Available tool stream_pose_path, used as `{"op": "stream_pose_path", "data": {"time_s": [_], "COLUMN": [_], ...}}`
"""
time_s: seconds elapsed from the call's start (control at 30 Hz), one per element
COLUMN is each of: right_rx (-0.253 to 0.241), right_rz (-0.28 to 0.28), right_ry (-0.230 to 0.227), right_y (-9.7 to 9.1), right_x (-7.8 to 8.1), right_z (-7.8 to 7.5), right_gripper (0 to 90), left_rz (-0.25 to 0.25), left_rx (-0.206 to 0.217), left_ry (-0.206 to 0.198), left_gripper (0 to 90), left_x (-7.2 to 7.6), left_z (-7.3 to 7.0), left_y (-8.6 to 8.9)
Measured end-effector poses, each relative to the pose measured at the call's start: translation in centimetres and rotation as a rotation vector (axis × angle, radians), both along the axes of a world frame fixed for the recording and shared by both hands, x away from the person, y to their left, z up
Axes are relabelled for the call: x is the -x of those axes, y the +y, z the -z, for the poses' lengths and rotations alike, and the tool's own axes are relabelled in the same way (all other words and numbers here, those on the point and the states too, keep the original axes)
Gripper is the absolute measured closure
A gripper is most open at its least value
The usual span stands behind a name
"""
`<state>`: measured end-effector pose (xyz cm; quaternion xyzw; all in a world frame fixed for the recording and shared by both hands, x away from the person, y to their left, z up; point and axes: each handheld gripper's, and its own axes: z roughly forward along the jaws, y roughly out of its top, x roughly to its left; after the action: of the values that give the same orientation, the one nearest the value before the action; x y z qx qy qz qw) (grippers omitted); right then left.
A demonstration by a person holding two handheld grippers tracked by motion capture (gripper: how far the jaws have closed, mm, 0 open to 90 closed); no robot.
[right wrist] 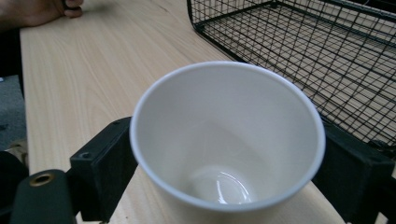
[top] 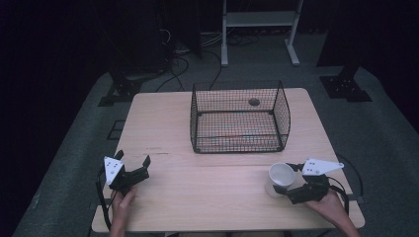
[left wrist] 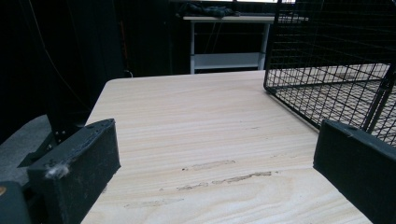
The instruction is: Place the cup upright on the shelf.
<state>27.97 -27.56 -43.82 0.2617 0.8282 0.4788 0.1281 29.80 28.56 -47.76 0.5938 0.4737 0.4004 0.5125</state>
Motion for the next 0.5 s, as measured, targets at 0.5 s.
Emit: {"op": "stream_pose_path", "data": {"time_s": [0.5], "right_rx": [-0.034], "right_rz": [-0.020], "right_ry": [0.026], "right_y": [-0.5], "right_x": [-0.6], "right_z": [-1.1], "right_gripper": [19.6], "left_rz": [0.001], "left_rx": [-0.001], "left_ry": [-0.001], "left_gripper": [0.0], "left_x": [0.0], "left_z": [0.0], "left_y": [0.0]}}
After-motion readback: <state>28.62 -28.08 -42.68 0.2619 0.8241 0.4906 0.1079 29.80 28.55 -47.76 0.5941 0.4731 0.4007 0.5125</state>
